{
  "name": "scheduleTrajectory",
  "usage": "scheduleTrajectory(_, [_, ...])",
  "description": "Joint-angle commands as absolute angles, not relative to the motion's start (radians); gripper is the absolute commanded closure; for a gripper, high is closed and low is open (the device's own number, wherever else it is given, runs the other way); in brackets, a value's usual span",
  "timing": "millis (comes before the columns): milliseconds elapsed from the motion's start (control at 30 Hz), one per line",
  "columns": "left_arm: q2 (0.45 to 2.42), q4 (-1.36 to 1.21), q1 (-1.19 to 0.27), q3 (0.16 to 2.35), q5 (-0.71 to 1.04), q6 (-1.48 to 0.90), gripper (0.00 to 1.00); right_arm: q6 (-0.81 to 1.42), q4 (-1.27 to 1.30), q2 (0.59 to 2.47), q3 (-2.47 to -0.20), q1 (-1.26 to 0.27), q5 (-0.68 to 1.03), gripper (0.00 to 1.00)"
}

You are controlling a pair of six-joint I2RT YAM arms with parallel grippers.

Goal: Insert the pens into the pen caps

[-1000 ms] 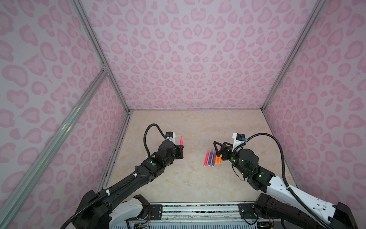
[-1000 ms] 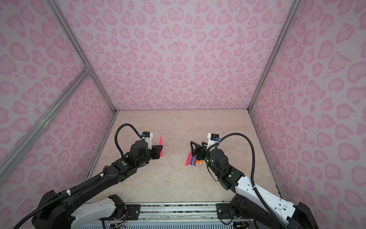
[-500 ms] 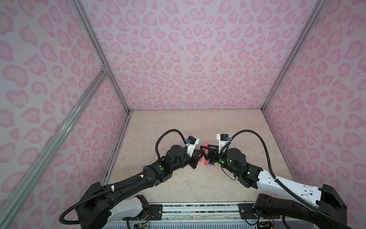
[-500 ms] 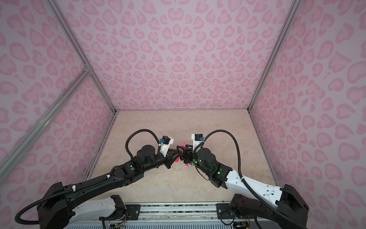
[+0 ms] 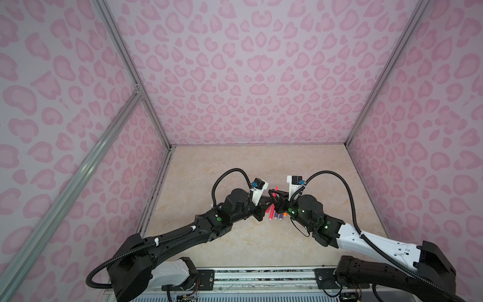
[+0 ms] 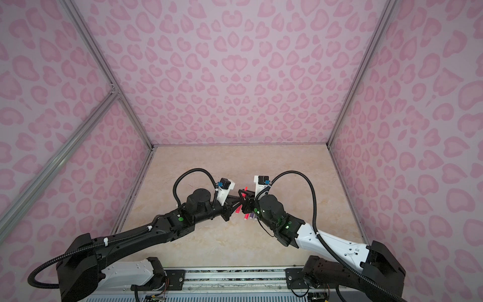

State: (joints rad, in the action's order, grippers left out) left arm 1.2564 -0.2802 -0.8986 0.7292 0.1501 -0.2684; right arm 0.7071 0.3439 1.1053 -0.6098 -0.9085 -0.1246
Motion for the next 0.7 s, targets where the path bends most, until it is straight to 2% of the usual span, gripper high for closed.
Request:
scheduleTrajectory(0, [1.272, -0.286, -0.900, 0.749, 0.135, -0.270, 0.96, 0.713, 0.372, 1.112, -0.616, -0.915, -0.074, 0.94])
scheduleTrajectory(33, [1.272, -0.285, -0.900, 0.747, 0.127, -0.273, 0.94, 0.715, 0.373, 1.114, -0.616, -0.915, -0.073, 0.97])
scheduleTrajectory(133, [1.263, -0.290, -0.901, 0.740, 0.117, -0.279, 0.76, 0.726, 0.383, 1.114, -0.611, -0.916, -0.073, 1.00])
scheduleTrajectory(200, [1.257, -0.291, -0.902, 0.736, 0.108, -0.281, 0.72, 0.733, 0.395, 1.111, -0.603, -0.916, -0.072, 1.00])
scheduleTrajectory(333, [1.259, -0.286, -0.901, 0.739, 0.098, -0.284, 0.70, 0.742, 0.406, 1.107, -0.597, -0.923, -0.070, 1.00])
scheduleTrajectory(467, [1.262, -0.288, -0.901, 0.739, 0.095, -0.287, 0.80, 0.740, 0.409, 1.112, -0.601, -0.939, -0.076, 1.00])
scheduleTrajectory(567, [1.259, -0.286, -0.902, 0.740, 0.096, -0.285, 0.97, 0.739, 0.411, 1.120, -0.604, -0.943, -0.077, 1.00])
scheduleTrajectory(600, [1.256, -0.287, -0.902, 0.737, 0.092, -0.287, 0.97, 0.738, 0.412, 1.122, -0.606, -0.945, -0.078, 1.00])
scheduleTrajectory(667, [1.248, -0.290, -0.902, 0.730, 0.076, -0.292, 0.97, 0.736, 0.414, 1.127, -0.606, -0.946, -0.083, 0.91])
